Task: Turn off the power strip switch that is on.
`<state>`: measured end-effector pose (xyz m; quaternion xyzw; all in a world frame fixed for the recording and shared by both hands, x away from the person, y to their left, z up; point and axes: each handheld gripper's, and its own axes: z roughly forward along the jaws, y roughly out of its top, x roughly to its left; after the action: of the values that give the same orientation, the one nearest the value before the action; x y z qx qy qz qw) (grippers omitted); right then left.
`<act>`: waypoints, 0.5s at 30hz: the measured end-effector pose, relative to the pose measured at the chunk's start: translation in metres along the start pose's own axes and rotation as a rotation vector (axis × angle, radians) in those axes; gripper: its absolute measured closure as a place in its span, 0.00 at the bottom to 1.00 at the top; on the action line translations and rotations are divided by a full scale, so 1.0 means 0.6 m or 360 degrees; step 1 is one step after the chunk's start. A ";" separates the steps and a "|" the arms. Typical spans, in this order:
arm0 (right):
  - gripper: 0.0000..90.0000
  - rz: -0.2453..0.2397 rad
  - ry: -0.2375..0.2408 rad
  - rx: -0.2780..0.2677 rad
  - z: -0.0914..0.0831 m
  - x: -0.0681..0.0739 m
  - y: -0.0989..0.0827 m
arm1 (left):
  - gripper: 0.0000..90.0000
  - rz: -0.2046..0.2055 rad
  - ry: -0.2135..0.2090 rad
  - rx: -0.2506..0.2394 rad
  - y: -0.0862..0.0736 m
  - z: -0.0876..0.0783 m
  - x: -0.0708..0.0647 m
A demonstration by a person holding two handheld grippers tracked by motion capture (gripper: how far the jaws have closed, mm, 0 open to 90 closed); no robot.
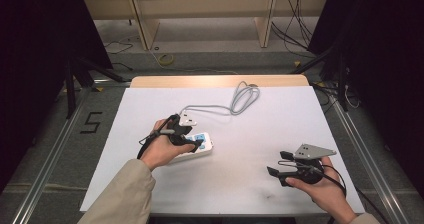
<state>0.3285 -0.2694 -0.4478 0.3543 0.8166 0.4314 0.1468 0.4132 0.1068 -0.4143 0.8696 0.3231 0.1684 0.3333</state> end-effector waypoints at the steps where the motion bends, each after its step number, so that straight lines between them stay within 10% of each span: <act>1: 0.29 -0.0002 -0.0001 0.0001 0.000 0.000 0.000 | 0.40 0.0012 -0.0014 -0.0012 -0.001 -0.001 -0.001; 15: 0.29 -0.0004 0.0001 -0.0001 0.000 0.000 0.000 | 0.29 0.0109 -0.0154 -0.0158 -0.012 -0.024 -0.024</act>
<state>0.3283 -0.2693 -0.4475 0.3532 0.8169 0.4316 0.1473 0.3922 0.1080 -0.4102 0.8696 0.2680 0.1531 0.3853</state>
